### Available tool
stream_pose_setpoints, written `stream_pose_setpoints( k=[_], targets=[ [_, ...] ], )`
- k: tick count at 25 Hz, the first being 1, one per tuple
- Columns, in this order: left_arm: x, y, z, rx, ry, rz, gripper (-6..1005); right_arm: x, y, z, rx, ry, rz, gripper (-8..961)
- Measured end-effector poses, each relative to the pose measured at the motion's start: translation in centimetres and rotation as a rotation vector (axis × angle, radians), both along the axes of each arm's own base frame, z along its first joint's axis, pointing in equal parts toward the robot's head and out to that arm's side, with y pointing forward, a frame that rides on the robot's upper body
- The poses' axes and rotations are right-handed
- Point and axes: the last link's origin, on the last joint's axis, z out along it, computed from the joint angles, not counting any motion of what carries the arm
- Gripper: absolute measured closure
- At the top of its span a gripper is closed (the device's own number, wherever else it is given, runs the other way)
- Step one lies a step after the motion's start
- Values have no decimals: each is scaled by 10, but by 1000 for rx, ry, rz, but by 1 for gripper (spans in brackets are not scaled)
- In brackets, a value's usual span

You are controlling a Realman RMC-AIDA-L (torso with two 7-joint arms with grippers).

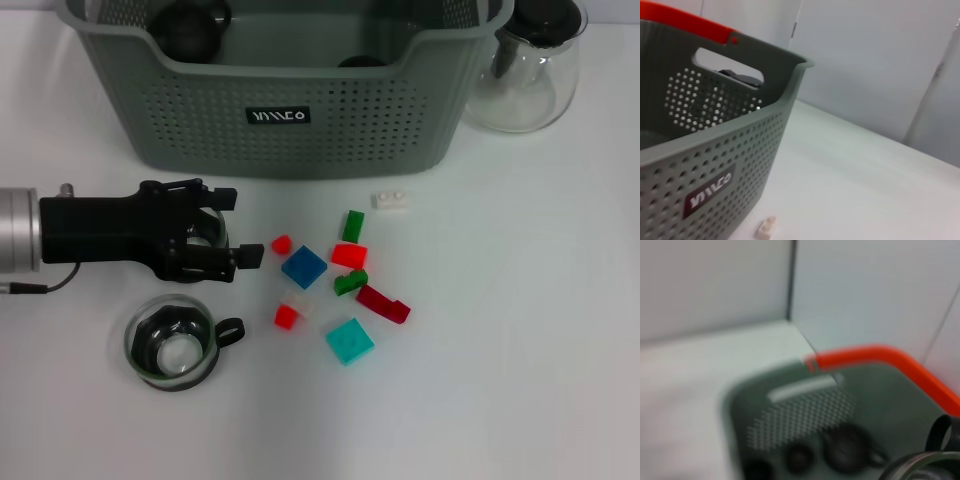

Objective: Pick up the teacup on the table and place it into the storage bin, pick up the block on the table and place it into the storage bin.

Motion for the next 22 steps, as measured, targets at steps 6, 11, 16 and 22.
stream_pose_setpoints(
  k=[6,11,16,22],
  targets=[
    [6,-1,1,-17,-20,-26,65,23,17,-56,87,-196,-22,894],
    [5,0,3,-13,-17,-27,64,48,22,-77,120,-237,-43,893],
    [5,0,4,-7,-15,-31,64,67,22,-86,128,-255,-70,893],
    [5,0,3,-7,-15,-30,64,74,18,-93,120,-254,-76,892]
  ],
)
